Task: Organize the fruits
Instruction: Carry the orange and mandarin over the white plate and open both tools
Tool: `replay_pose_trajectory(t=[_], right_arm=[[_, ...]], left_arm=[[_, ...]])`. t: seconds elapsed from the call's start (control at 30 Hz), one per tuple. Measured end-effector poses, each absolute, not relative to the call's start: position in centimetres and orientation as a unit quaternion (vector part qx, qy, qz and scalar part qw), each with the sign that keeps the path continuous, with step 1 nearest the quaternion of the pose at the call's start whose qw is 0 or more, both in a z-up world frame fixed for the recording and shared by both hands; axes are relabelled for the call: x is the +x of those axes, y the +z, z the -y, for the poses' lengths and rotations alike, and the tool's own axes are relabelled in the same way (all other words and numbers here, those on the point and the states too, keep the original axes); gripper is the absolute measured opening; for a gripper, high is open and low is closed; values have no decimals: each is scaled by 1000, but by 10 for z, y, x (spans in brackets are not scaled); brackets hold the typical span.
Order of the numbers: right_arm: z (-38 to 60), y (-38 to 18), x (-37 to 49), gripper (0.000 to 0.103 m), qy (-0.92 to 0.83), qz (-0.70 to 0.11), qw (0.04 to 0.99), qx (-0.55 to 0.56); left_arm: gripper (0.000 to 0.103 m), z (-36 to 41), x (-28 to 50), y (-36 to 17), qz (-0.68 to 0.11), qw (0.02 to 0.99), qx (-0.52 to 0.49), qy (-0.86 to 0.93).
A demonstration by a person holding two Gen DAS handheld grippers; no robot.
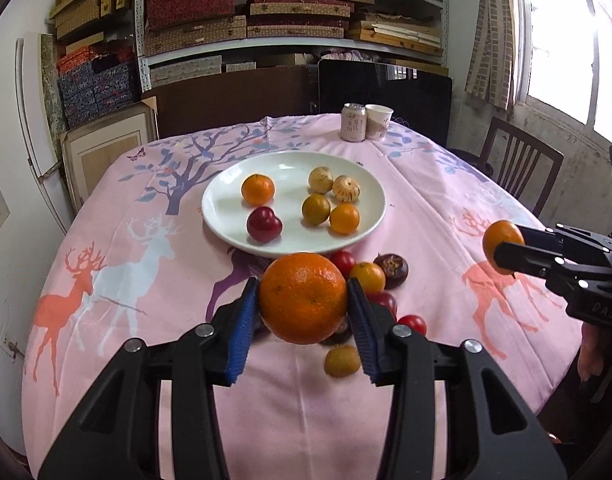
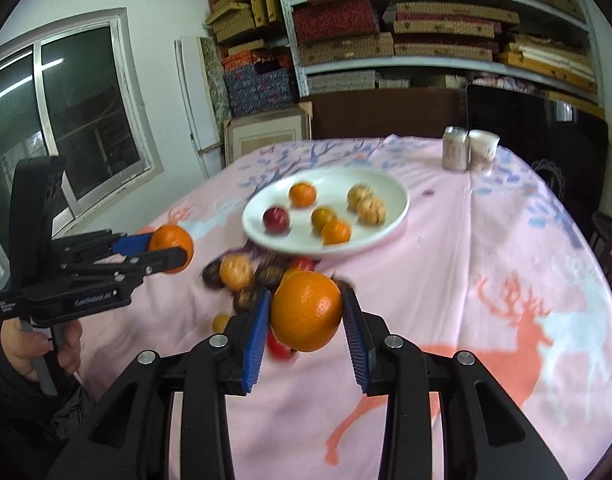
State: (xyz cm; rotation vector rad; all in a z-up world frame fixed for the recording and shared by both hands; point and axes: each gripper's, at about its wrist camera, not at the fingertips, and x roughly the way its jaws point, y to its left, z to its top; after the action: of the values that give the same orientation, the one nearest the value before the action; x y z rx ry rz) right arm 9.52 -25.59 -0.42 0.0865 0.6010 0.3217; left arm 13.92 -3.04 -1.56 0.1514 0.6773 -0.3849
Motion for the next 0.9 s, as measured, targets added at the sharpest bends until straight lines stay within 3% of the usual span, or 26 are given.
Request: replay_pose_trajectory(t=[0.33, 0.6, 0.9], right_arm=[[248, 28, 201, 37, 181, -294, 938, 25], [216, -17, 312, 37, 187, -358, 915, 21], [208, -56, 351, 37, 175, -393, 902, 31]], left_arm=[[43, 40, 241, 7, -342, 921, 66, -176], [43, 38, 337, -40, -406, 900, 45, -151], [45, 31, 379, -79, -445, 884, 26, -138]])
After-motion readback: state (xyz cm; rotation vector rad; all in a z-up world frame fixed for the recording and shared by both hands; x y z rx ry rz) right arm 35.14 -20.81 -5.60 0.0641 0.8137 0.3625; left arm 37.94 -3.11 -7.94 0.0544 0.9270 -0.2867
